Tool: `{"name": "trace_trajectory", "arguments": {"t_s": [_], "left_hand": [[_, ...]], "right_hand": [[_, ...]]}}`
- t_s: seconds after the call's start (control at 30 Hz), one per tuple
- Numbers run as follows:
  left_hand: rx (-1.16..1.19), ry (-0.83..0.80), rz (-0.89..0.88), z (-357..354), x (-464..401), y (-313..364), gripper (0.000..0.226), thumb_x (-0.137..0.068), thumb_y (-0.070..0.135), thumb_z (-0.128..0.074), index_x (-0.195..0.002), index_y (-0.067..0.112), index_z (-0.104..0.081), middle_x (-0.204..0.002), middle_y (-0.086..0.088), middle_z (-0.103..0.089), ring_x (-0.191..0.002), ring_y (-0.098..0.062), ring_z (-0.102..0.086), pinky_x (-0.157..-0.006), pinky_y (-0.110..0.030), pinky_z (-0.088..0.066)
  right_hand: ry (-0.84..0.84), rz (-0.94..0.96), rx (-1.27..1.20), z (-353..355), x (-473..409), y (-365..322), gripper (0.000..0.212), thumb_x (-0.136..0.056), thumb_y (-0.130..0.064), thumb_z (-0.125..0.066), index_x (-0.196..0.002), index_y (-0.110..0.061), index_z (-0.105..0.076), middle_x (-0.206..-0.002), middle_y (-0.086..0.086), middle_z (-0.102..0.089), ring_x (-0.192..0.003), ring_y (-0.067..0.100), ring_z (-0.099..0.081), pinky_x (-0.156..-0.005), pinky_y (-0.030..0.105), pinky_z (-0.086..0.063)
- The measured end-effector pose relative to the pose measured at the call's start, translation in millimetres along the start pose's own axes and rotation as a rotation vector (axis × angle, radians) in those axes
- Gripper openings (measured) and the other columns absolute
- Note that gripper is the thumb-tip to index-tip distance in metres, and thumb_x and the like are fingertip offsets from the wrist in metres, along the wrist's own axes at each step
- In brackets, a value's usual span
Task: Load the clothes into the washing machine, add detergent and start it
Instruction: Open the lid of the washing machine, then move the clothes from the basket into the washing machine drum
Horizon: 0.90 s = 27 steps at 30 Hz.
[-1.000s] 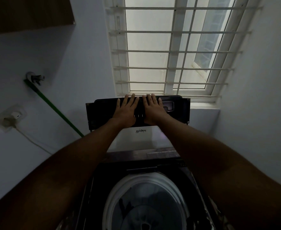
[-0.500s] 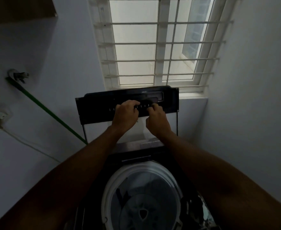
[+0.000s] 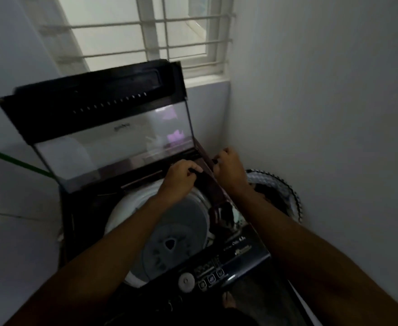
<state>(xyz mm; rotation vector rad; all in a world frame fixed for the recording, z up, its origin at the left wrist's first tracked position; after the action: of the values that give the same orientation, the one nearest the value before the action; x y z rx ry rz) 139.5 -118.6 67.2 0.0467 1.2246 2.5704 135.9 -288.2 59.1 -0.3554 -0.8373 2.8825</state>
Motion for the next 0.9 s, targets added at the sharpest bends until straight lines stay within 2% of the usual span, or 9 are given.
{"name": "trace_trajectory", "arguments": {"t_s": [0.1,0.2,0.33,0.4,0.47,0.6,0.73,0.83,0.9], "left_hand": [[0.016,-0.099,-0.029,-38.7,7.2,5.1,0.032,-0.082,-0.005,-0.054,-0.095,0.018,-0.071,-0.100,0.003,-0.062,-0.070,0.002,-0.052,-0.067,-0.010,-0.038],[-0.014,-0.223,-0.065,-71.5,5.6,10.8,0.032,-0.082,-0.006,-0.055,-0.098,0.015,-0.071,-0.102,-0.001,-0.065,-0.075,-0.003,-0.054,-0.068,-0.004,-0.040],[-0.148,-0.371,-0.225,-106.4,-13.9,21.6,0.028,-0.081,-0.003,-0.058,-0.101,0.013,-0.072,-0.102,-0.005,-0.068,-0.095,-0.021,-0.063,-0.085,-0.036,-0.053],[-0.191,-0.413,-0.257,-122.3,-26.9,30.8,0.026,-0.082,-0.001,-0.058,-0.100,0.013,-0.072,-0.101,-0.003,-0.068,-0.096,-0.020,-0.063,-0.086,-0.037,-0.051],[-0.190,-0.429,-0.268,-139.5,-39.3,40.3,0.023,-0.085,0.001,-0.058,-0.100,0.013,-0.072,-0.103,-0.001,-0.067,-0.098,-0.018,-0.059,-0.086,-0.032,-0.048],[-0.225,-0.508,-0.186,-178.2,-65.4,46.7,0.026,-0.088,0.001,-0.056,-0.106,0.009,-0.072,-0.112,-0.007,-0.067,-0.104,-0.019,-0.060,-0.084,-0.018,-0.041],[-0.286,-0.635,-0.059,-212.2,-93.2,43.3,0.030,-0.088,0.002,-0.057,-0.115,0.005,-0.068,-0.120,-0.013,-0.066,-0.112,-0.026,-0.061,-0.096,-0.032,-0.048],[-0.372,-0.701,-0.027,-226.8,-107.1,40.4,0.029,-0.089,0.008,-0.058,-0.117,0.006,-0.066,-0.124,-0.013,-0.064,-0.115,-0.030,-0.058,-0.099,-0.039,-0.047],[-0.404,-0.735,0.016,-239.6,-116.7,33.2,0.031,-0.088,0.011,-0.058,-0.118,0.006,-0.064,-0.121,-0.014,-0.064,-0.112,-0.031,-0.059,-0.097,-0.043,-0.048]], "right_hand": [[0.000,-0.141,-0.005,3.4,25.4,45.5,0.021,-0.081,-0.005,-0.054,-0.101,0.000,-0.062,-0.113,0.016,-0.050,-0.094,0.035,-0.055,-0.084,0.046,-0.050],[-0.062,-0.213,0.022,9.2,41.4,84.4,0.017,-0.087,-0.006,-0.049,-0.099,-0.003,-0.060,-0.113,0.012,-0.050,-0.099,0.029,-0.051,-0.088,0.038,-0.046],[-0.169,-0.314,0.042,15.2,47.4,129.5,0.008,-0.087,-0.012,-0.044,-0.083,-0.013,-0.049,-0.099,0.003,-0.043,-0.090,0.021,-0.043,-0.085,0.033,-0.045],[-0.189,-0.361,0.015,14.9,47.1,153.0,0.008,-0.087,-0.013,-0.049,-0.079,-0.011,-0.050,-0.105,0.007,-0.048,-0.094,0.025,-0.048,-0.078,0.034,-0.044],[-0.199,-0.404,-0.008,14.2,44.9,175.3,0.012,-0.089,-0.014,-0.050,-0.088,-0.007,-0.059,-0.110,0.013,-0.051,-0.096,0.029,-0.051,-0.081,0.040,-0.049],[-0.273,-0.468,-0.077,8.1,37.0,213.5,0.020,-0.089,-0.016,-0.052,-0.103,-0.007,-0.064,-0.109,0.016,-0.058,-0.101,0.031,-0.054,-0.089,0.041,-0.049],[-0.343,-0.460,-0.114,3.6,29.3,240.3,0.021,-0.093,-0.006,-0.051,-0.099,0.009,-0.065,-0.094,0.017,-0.055,-0.092,0.028,-0.054,-0.084,0.031,-0.044],[-0.401,-0.506,-0.190,-9.4,23.1,261.8,0.024,-0.095,-0.007,-0.052,-0.108,0.007,-0.067,-0.107,0.021,-0.060,-0.104,0.030,-0.055,-0.081,0.025,-0.041],[-0.435,-0.560,-0.234,-29.6,16.8,281.4,0.024,-0.093,-0.011,-0.053,-0.099,0.004,-0.070,-0.106,0.020,-0.066,-0.101,0.032,-0.059,-0.077,0.025,-0.042]]}}
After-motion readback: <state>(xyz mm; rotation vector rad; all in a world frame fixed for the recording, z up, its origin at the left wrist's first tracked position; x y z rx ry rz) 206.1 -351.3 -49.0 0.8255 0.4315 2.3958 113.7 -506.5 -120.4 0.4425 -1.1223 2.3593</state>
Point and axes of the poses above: each hand's wrist, its own x-axis away from the middle knuckle, its own z-axis out of the back of the hand, y = z × x, the point moved 1 cm from there along -x, towards the middle knuckle
